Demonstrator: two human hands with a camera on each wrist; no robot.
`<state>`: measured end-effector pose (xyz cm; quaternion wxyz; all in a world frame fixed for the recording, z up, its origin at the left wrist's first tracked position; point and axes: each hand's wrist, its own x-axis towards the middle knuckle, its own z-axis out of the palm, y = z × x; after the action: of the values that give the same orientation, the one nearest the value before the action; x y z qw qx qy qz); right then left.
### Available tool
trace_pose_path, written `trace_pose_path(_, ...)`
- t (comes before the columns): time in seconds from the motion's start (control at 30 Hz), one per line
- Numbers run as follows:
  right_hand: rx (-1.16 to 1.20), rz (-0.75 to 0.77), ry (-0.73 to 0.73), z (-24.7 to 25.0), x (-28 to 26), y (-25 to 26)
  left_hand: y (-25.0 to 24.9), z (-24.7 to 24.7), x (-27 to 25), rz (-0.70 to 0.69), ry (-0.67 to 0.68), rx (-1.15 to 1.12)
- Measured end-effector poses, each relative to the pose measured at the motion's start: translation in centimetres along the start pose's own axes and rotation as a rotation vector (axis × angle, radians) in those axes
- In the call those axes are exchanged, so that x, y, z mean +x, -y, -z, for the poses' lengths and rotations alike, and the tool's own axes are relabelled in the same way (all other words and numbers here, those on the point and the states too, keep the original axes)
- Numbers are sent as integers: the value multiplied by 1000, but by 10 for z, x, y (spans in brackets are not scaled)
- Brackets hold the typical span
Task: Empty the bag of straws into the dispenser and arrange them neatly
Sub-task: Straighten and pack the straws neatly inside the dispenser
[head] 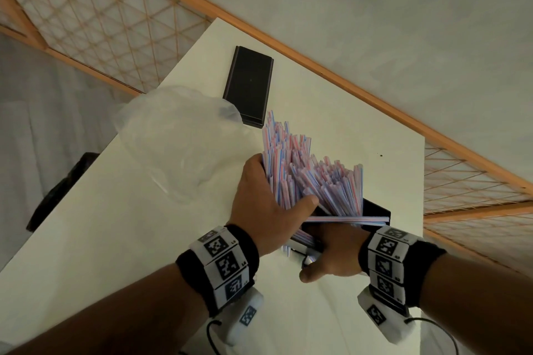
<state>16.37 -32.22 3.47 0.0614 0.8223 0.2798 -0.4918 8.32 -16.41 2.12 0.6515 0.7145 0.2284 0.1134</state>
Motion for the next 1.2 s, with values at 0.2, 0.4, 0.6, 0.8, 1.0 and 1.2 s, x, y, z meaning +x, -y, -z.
trace_pose_path(0.2, 129, 82, -104, -6, -3, -3, 1, 0, 0, -11, -5, -18)
trace_pose_path(0.4, 125, 74, -2, 0, -1, -3, 2, 0, -1, -40, 7, -34)
trace_pose_path(0.6, 56, 90, -87, -1, 0, -1, -4, 1, -3, -38, 8, -95)
trace_pose_path(0.8, 123, 85, -153, 0, -2, 3, -5, 1, -2, -26, -8, -136)
trace_pose_path(1.0, 316, 121, -273, 4, -16, 3, -11, 5, 4, -36, -44, -121)
trace_pose_path(1.2, 362, 73, -278, -7, -18, -3, -17, 1, 1, 3, -41, -124)
